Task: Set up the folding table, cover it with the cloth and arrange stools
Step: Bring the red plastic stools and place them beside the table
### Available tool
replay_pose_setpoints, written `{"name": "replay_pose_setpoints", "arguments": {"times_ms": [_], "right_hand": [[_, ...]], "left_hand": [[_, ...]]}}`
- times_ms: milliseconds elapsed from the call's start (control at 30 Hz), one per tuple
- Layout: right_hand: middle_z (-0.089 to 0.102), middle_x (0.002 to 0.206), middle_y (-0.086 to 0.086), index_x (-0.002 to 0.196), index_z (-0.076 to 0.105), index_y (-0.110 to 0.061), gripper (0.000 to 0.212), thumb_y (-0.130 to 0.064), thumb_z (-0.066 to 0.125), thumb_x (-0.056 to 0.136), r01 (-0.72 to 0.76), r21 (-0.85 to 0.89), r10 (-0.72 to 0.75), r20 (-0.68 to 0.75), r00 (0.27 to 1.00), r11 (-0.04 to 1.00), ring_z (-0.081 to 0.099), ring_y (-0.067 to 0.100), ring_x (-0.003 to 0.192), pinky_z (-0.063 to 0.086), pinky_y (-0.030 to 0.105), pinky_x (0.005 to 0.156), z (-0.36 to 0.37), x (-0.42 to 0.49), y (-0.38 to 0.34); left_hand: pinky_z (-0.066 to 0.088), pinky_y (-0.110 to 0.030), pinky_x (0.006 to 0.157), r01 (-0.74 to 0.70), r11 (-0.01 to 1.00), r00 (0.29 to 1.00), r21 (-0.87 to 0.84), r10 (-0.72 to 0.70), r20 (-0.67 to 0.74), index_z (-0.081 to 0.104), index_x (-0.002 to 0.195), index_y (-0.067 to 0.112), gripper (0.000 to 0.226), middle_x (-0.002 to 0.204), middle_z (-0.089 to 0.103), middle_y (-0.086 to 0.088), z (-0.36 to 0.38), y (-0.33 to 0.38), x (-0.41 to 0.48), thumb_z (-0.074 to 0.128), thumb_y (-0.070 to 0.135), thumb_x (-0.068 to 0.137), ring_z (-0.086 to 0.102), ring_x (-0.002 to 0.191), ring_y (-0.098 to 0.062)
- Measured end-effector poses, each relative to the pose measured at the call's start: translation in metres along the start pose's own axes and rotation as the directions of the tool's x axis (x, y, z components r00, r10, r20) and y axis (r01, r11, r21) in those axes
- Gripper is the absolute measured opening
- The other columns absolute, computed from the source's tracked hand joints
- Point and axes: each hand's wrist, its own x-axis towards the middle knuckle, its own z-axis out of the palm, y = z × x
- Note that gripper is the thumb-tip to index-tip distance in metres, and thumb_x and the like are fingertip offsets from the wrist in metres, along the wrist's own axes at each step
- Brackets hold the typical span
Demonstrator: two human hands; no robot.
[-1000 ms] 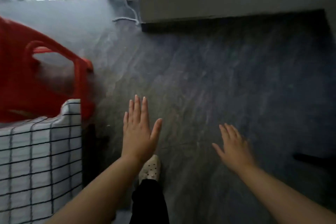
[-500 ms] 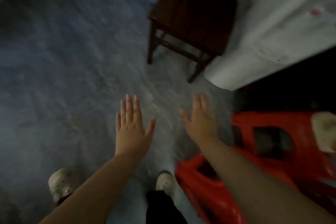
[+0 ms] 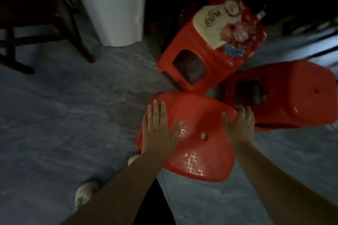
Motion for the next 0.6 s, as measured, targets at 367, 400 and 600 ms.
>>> {"name": "replay_pose_setpoints", "arguments": {"times_ms": [367, 400, 600], "right_hand": [[0.052, 0.13, 0.021, 0.132, 0.038, -0.003, 0.088, -0.068, 0.052, 0.074, -0.51, 0.378, 0.441, 0.257, 0.86, 0.773, 0.052, 0.037, 0.117, 0.043, 0.052, 0.097, 0.058, -0.029, 0.063], [0.056, 0.126, 0.019, 0.129, 0.042, -0.003, 0.09, -0.072, 0.05, 0.072, -0.536, 0.393, 0.466, 0.265, 0.844, 0.748, 0.055, 0.037, 0.114, 0.045, 0.051, 0.095, 0.059, -0.028, 0.061], [0.057, 0.123, 0.013, 0.127, 0.042, -0.011, 0.085, -0.075, 0.047, 0.071, -0.464, 0.319, 0.397, 0.254, 0.882, 0.826, 0.057, 0.035, 0.109, 0.046, 0.052, 0.092, 0.053, -0.041, 0.032]], "left_hand": [[0.023, -0.041, 0.112, 0.305, 0.945, 0.908, -0.114, -0.253, 0.333, -0.003, 0.149, 0.015, 0.091, 0.156, 0.013, -0.011, 0.052, -0.007, 0.016, 0.05, 0.053, 0.086, 0.023, 0.139, -0.031], [0.025, -0.041, 0.112, 0.331, 0.932, 0.9, -0.146, -0.265, 0.347, -0.002, 0.149, 0.016, 0.091, 0.156, 0.016, -0.011, 0.052, -0.007, 0.016, 0.052, 0.053, 0.085, 0.026, 0.138, -0.031], [0.034, -0.046, 0.106, 0.47, 0.82, 0.874, -0.328, -0.379, 0.305, 0.021, 0.146, 0.018, 0.106, 0.146, 0.039, -0.008, 0.029, -0.022, 0.024, 0.055, 0.072, 0.061, 0.04, 0.13, -0.026]]}}
